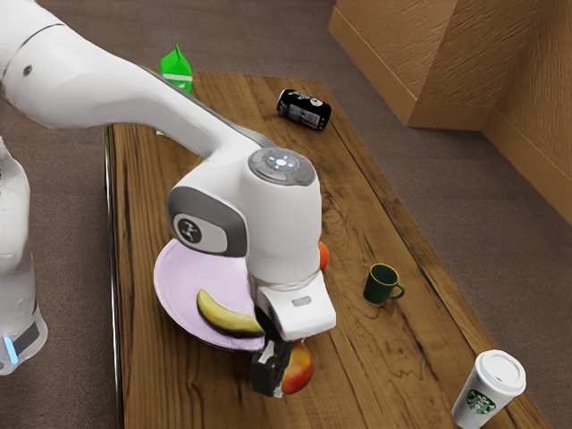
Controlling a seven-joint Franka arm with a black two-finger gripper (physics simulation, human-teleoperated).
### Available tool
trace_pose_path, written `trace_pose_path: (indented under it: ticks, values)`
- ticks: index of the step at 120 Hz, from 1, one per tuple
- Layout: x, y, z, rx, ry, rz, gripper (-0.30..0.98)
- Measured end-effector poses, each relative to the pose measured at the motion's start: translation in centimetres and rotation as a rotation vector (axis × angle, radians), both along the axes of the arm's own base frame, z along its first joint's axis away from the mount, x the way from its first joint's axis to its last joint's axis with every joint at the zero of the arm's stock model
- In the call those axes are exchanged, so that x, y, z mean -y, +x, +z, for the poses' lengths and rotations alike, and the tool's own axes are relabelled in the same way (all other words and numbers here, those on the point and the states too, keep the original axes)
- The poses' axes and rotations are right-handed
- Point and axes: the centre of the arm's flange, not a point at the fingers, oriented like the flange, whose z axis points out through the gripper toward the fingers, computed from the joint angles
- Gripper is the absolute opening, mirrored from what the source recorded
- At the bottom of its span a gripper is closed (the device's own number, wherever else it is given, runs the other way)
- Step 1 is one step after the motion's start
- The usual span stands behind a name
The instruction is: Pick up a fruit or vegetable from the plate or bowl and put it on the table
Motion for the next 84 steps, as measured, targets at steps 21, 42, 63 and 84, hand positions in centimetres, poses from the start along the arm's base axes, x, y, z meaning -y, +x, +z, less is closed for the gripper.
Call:
trace_pose_path:
  ticks: [21,42,63,84]
  values:
    - [0.6,2.2,-2.8,-0.035,-0.073,0.054,0.46]
    - [0.5,3.7,-4.4,-0.062,-0.115,0.11,0.49]
    - [0.5,4.0,-4.3,-0.058,-0.135,0.145,0.61]
    - [-11.0,11.9,7.5,0.045,-0.054,0.388,0.65]
